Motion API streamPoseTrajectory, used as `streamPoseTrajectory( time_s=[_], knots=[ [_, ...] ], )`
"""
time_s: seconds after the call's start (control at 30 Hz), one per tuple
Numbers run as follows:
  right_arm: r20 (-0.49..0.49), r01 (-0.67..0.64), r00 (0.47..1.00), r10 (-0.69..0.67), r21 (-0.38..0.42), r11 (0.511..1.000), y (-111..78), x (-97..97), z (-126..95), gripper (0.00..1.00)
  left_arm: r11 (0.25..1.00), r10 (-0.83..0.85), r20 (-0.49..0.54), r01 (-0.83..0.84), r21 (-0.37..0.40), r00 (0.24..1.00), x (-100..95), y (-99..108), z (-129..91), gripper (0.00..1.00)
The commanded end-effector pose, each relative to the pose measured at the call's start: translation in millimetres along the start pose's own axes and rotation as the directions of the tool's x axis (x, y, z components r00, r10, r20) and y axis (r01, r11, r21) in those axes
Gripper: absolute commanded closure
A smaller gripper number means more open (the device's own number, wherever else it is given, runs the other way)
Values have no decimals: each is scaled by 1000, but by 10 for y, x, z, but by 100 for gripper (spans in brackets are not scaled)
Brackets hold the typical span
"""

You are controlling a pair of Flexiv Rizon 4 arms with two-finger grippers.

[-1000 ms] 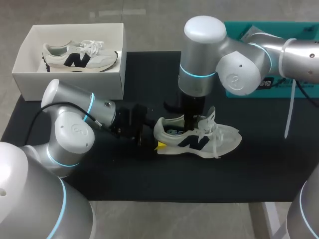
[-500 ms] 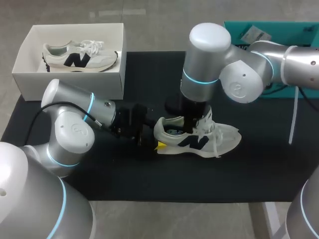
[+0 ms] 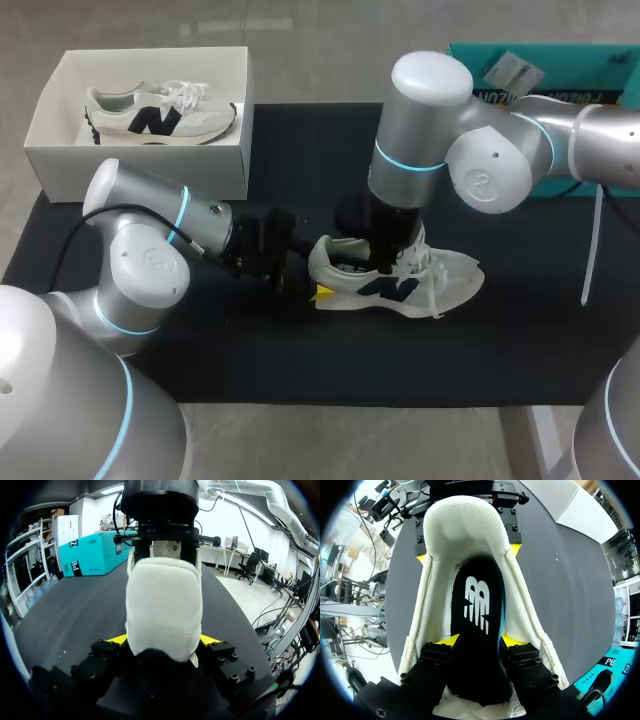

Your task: Take the shoe out of the shoebox, open the shoe tongue, remove and reinsert the insole, then place the shoe into the shoebox

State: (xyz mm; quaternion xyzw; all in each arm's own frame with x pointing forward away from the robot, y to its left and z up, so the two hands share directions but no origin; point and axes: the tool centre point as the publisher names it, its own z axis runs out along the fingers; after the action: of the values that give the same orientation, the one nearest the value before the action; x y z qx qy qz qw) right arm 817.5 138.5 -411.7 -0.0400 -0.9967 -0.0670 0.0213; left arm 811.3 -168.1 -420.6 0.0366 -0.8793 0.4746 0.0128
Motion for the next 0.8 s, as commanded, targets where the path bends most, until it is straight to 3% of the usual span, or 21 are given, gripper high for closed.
streamPoseTrajectory(
  time_s=[0.03,0.1,0.17,0.3,0.6,0.8],
  knots=[
    [-64,29,998,-29,-4,1000,36,-49,134,45,1000,0,0,0,-2,1000,3,-9,3,100],
    [-87,38,995,-39,-8,999,41,-43,159,47,1000,0,0,0,-2,1000,3,-9,3,100],
    [-95,37,995,-37,-11,999,35,-32,174,55,1000,0,0,0,-2,1000,3,-9,3,100],
    [-106,23,994,-25,-20,1000,13,-24,192,100,1000,0,0,0,-2,1000,3,-9,3,100],
    [-124,-36,992,25,-80,996,-85,23,192,100,1000,0,0,0,-2,1000,3,-9,3,100],
    [-102,-44,994,34,-101,994,-148,95,-98,100,1000,0,0,0,-2,1000,3,-9,3,100]
  ],
)
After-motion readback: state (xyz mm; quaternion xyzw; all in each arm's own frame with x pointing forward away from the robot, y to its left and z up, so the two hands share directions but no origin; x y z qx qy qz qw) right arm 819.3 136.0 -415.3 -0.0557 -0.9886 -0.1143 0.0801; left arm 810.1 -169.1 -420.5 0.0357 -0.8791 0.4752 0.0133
